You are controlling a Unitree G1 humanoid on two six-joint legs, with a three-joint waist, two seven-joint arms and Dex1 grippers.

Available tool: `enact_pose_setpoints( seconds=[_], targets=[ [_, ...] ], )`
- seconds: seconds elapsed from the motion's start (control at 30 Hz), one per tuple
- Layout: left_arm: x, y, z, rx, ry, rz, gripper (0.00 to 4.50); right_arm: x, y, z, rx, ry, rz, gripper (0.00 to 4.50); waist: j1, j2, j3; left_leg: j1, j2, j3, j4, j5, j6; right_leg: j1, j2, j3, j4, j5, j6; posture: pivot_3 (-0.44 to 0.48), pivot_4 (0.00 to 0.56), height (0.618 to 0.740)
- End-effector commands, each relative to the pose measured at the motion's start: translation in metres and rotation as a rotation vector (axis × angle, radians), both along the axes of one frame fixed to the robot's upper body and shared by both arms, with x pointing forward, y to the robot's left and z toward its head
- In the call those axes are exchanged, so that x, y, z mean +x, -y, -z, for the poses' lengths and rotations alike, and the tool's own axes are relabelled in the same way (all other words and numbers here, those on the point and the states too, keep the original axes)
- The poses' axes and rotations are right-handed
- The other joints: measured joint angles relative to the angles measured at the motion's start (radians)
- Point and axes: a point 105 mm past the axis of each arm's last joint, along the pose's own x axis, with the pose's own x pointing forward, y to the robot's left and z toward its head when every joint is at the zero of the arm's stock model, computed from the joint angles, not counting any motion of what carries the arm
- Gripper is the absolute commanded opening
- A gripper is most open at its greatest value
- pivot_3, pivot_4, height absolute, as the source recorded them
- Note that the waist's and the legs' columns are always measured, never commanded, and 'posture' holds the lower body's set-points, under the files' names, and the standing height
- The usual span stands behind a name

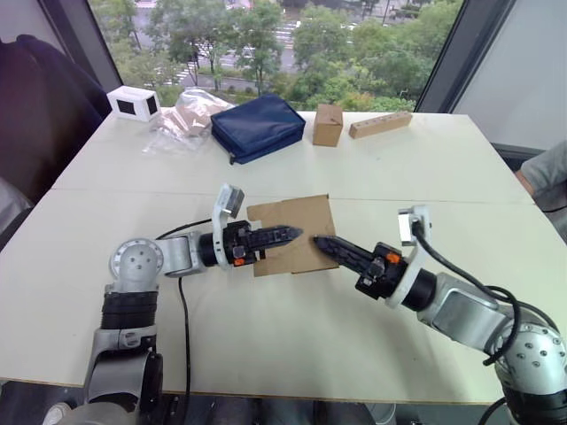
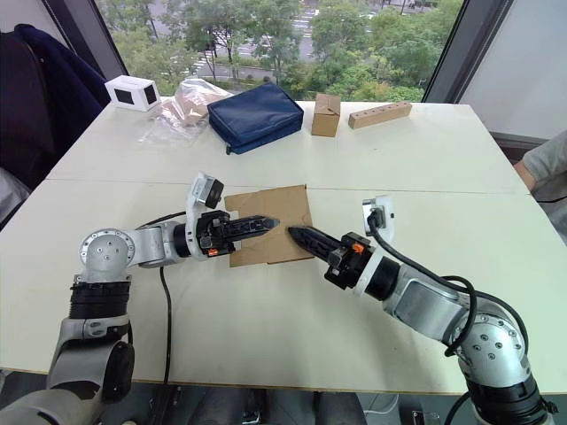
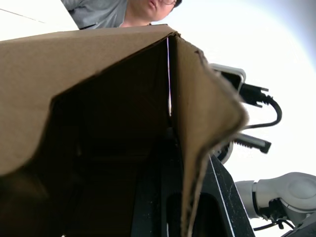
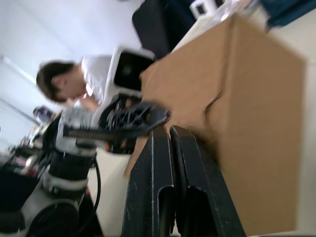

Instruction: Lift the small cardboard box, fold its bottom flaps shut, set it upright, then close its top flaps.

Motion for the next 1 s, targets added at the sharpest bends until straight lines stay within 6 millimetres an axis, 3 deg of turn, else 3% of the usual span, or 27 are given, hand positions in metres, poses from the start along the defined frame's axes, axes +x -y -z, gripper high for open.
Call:
enact_pose_setpoints(
  seconds=[0.03, 0.23, 0.4, 0.53, 0.77, 1.0],
  targets=[
    [-0.003, 0.003, -0.013, -0.020, 0.048, 0.021, 0.00, 0.001, 0.010, -0.013, 0.008, 0.057, 0.043, 0.05, 0.000, 0.000, 0.000, 0.000, 0.000, 0.000, 0.000, 0.000, 0.000, 0.000, 0.000, 0.000, 0.000, 0.000, 0.000, 0.000, 0.150, 0.740],
    [0.000, 0.002, -0.014, -0.017, 0.045, 0.018, 0.00, 0.010, 0.042, -0.027, 0.031, 0.091, 0.154, 0.05, -0.001, 0.000, 0.000, 0.000, 0.000, 0.000, 0.000, 0.000, 0.000, 0.000, 0.000, 0.000, 0.000, 0.000, 0.000, 0.000, 0.150, 0.740],
    [0.000, 0.001, -0.011, -0.019, 0.042, 0.016, 0.00, 0.020, 0.061, -0.019, 0.007, 0.069, 0.238, 0.05, -0.002, 0.000, 0.000, 0.000, 0.000, 0.000, 0.000, 0.000, 0.000, 0.000, 0.001, 0.000, 0.000, 0.001, 0.001, 0.000, 0.150, 0.740],
    [0.000, 0.000, -0.009, -0.021, 0.044, 0.015, 0.00, 0.017, 0.050, -0.014, -0.009, 0.067, 0.194, 0.05, -0.002, 0.000, 0.000, 0.000, 0.000, 0.000, 0.000, 0.000, 0.000, 0.000, 0.002, 0.000, 0.000, 0.001, 0.002, 0.000, 0.150, 0.740],
    [-0.002, 0.003, -0.013, -0.022, 0.054, 0.024, 0.00, 0.007, 0.011, -0.015, 0.010, 0.074, 0.051, 0.05, -0.002, 0.000, 0.000, 0.000, 0.001, 0.000, 0.000, 0.000, 0.000, 0.000, 0.002, 0.000, 0.001, 0.001, 0.002, 0.000, 0.150, 0.740],
    [-0.002, 0.006, -0.018, -0.022, 0.060, 0.022, 0.00, 0.008, 0.014, -0.016, 0.010, 0.076, 0.071, 0.05, -0.001, 0.000, 0.000, 0.000, 0.000, 0.000, 0.000, 0.000, 0.000, 0.000, 0.001, 0.000, 0.001, 0.001, 0.002, 0.000, 0.150, 0.740]
  ],
)
